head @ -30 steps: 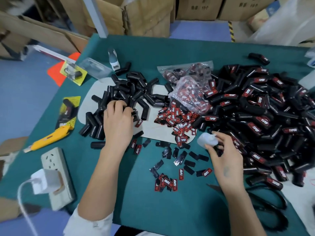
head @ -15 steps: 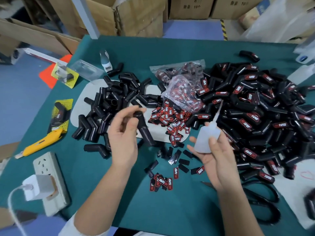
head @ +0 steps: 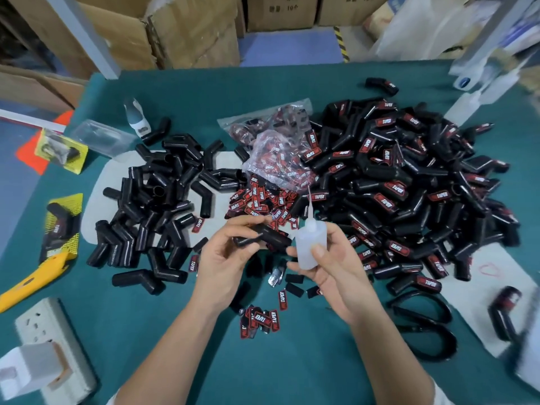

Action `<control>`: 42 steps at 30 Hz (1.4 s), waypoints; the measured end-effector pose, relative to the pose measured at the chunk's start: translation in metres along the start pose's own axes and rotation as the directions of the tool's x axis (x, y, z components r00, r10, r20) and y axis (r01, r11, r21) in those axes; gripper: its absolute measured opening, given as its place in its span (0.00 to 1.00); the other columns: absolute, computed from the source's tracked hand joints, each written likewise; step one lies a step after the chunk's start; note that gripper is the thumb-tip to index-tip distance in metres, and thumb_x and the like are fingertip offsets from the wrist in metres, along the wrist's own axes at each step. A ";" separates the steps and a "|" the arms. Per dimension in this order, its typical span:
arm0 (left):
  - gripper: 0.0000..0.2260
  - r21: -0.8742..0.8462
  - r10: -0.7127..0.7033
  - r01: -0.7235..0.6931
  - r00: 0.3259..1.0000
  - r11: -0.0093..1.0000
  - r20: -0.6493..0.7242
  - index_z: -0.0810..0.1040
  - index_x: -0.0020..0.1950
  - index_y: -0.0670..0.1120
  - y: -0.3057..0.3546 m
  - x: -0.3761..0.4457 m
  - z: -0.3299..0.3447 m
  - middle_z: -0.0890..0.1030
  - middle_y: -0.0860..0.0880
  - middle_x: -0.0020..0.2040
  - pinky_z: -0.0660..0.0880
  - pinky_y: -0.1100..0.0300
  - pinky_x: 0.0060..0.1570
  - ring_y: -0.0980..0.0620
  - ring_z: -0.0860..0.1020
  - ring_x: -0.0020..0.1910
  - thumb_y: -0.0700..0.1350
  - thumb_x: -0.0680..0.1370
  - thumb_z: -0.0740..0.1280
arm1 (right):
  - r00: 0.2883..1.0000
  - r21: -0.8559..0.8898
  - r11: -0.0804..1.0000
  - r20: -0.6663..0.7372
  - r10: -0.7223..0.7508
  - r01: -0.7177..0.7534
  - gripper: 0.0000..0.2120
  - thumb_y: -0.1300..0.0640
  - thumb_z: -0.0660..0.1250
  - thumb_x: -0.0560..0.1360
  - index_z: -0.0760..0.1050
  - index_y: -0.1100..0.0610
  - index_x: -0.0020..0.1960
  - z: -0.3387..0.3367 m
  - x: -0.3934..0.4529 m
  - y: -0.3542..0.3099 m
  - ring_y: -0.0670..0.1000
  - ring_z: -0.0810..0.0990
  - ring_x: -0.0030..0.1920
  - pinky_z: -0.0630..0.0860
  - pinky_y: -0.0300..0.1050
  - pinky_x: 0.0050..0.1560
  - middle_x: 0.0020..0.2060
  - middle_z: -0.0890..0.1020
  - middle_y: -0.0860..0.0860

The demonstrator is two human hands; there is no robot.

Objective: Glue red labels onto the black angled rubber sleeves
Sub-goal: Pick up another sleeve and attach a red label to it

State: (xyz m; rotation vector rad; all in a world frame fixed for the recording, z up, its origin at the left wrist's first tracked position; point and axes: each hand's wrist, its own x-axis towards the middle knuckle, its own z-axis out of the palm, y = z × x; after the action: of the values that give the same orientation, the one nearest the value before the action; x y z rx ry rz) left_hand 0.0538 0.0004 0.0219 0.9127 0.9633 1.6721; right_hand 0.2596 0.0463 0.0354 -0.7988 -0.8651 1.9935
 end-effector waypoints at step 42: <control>0.12 0.598 0.143 0.002 0.971 0.801 -0.193 0.84 0.61 0.54 -0.003 -0.004 -0.002 0.83 0.54 0.58 0.75 0.61 0.63 0.47 0.81 0.61 0.47 0.78 0.73 | 0.841 -0.715 0.625 -0.098 -0.532 0.313 0.10 0.44 0.72 0.75 0.78 0.35 0.56 -0.003 -0.013 -0.004 0.44 0.82 0.49 0.77 0.33 0.46 0.50 0.81 0.41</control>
State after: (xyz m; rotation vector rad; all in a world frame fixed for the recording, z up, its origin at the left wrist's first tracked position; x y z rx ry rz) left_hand 0.0537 -0.0030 0.0174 1.1873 1.6976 1.5762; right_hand 0.2693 0.0380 0.0399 -1.1318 -1.4711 1.0566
